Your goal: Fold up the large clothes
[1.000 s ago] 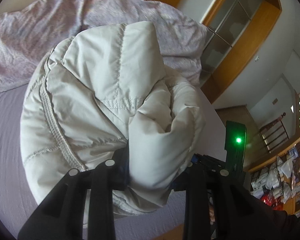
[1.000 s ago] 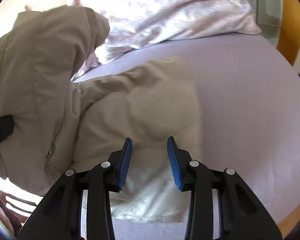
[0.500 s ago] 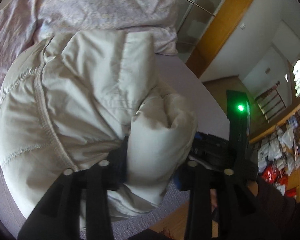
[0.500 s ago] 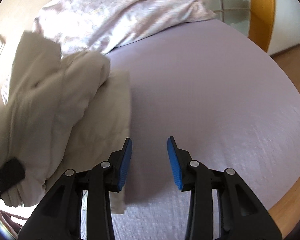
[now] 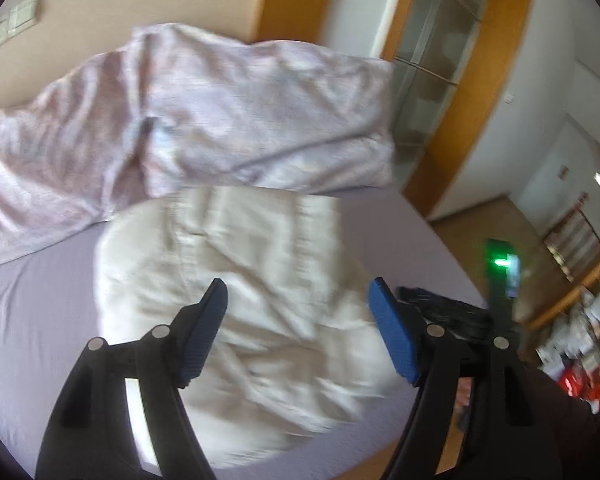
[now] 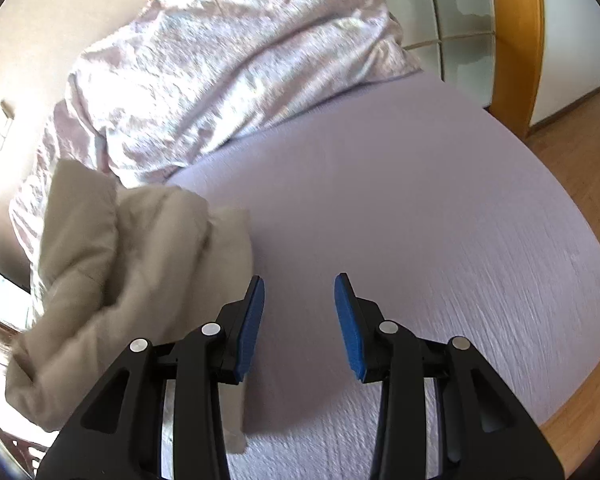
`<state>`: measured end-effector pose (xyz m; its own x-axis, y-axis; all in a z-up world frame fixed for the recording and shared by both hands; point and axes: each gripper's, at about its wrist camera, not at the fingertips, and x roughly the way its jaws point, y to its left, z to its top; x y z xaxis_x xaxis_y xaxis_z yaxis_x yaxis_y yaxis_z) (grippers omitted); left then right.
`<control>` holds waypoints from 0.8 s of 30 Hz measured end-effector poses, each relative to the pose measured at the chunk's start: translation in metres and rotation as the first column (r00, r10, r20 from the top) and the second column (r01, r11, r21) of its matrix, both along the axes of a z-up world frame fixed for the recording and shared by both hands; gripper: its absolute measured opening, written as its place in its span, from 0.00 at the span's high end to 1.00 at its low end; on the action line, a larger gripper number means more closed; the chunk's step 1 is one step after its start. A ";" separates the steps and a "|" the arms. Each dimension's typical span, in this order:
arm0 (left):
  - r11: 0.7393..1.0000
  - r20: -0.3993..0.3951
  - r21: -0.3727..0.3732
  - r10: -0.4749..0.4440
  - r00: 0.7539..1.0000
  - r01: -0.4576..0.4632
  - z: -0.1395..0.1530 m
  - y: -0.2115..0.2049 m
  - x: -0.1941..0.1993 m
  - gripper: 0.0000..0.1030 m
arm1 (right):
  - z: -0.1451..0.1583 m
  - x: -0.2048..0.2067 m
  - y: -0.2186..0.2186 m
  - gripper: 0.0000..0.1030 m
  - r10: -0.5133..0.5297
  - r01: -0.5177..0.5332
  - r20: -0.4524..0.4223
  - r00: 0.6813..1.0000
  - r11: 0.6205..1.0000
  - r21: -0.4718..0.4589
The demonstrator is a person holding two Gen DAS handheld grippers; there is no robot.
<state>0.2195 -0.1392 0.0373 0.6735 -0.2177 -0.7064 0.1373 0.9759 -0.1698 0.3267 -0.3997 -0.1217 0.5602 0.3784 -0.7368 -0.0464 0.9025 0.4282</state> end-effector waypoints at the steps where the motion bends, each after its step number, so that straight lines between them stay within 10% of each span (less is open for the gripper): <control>1: 0.999 -0.005 0.015 0.036 0.999 -0.036 -0.003 0.011 0.003 0.29 | 0.003 0.002 0.003 0.62 0.008 -0.008 0.008 1.000 1.000 0.004; 9: 0.975 -0.118 0.075 0.219 0.969 -0.211 -0.049 0.073 0.027 0.29 | 0.045 0.013 0.027 0.62 0.083 -0.086 0.084 0.993 0.996 0.032; 24: 0.988 -0.174 0.065 0.152 0.973 -0.142 -0.094 0.033 0.039 0.30 | 0.088 0.017 0.079 0.63 0.224 -0.235 0.151 0.963 0.970 0.055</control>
